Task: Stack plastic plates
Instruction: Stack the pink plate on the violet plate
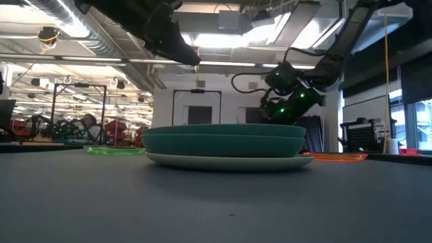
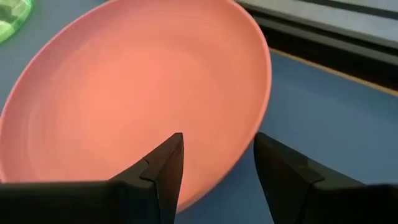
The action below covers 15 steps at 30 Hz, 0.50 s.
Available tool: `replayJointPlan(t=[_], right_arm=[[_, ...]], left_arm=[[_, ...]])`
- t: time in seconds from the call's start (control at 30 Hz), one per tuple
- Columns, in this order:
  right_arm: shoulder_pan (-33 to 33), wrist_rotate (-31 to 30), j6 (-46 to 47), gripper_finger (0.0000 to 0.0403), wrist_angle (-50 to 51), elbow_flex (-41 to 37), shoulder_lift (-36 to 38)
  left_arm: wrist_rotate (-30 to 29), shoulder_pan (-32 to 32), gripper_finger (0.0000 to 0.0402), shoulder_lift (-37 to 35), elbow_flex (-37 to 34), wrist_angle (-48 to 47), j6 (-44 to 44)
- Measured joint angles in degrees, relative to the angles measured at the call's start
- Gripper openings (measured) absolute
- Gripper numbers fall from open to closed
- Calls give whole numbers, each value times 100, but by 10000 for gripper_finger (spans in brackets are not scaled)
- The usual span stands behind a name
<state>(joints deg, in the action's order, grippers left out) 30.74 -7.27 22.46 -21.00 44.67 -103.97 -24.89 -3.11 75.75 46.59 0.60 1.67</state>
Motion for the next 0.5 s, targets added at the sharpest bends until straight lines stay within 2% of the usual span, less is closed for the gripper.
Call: replayJointPlan(t=[0.27, 0.37, 0.5], right_arm=[[26, 38, -20, 175, 501, 65, -19], [44, 62, -20, 148, 510, 65, -19], [44, 65, -41, 86, 600, 65, -19]], left_arm=[[11, 0, 146, 0, 0, 2, -128], [9, 0, 146, 0, 0, 2, -122], [12, 26, 146, 0, 0, 4, -113]])
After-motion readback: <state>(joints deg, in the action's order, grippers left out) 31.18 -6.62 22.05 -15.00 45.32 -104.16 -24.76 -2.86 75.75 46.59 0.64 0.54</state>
